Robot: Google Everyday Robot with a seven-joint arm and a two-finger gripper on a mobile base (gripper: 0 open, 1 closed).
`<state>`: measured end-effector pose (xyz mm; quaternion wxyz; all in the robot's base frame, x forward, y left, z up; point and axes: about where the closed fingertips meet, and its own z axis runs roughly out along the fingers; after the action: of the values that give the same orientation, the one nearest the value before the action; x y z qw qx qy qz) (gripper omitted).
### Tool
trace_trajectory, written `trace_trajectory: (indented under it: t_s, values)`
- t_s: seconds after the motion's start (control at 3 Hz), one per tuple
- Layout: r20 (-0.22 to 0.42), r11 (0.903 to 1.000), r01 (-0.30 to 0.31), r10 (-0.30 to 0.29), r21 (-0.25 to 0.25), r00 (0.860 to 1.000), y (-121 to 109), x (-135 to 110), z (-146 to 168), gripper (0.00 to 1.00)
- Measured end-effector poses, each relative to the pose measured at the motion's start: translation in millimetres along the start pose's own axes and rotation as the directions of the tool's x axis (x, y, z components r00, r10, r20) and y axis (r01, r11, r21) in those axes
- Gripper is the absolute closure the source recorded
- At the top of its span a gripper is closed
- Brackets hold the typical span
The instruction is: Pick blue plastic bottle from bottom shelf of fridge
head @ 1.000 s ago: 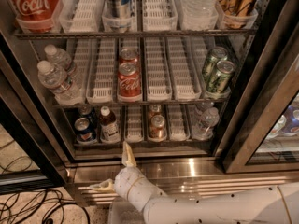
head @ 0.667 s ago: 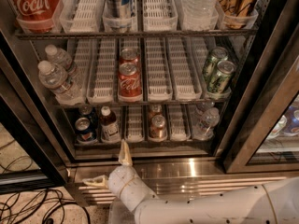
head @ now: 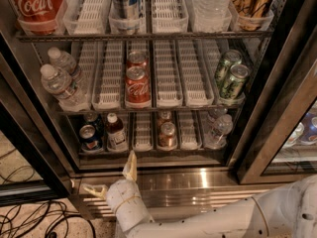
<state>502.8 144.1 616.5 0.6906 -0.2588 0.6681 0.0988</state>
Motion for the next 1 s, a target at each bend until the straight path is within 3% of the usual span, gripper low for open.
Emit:
trace_trajectory:
  t_s: [0.33, 1.0]
  values:
    - [-0.006, 0.9939, 0.001, 0.000, 0.110, 1.000, -6.3, 0.4, 1.1, 0.00]
    - [-0.023, 0.9543, 0.020, -0.014, 0.298, 1.000, -44.0, 5.4, -10.8, 0.00]
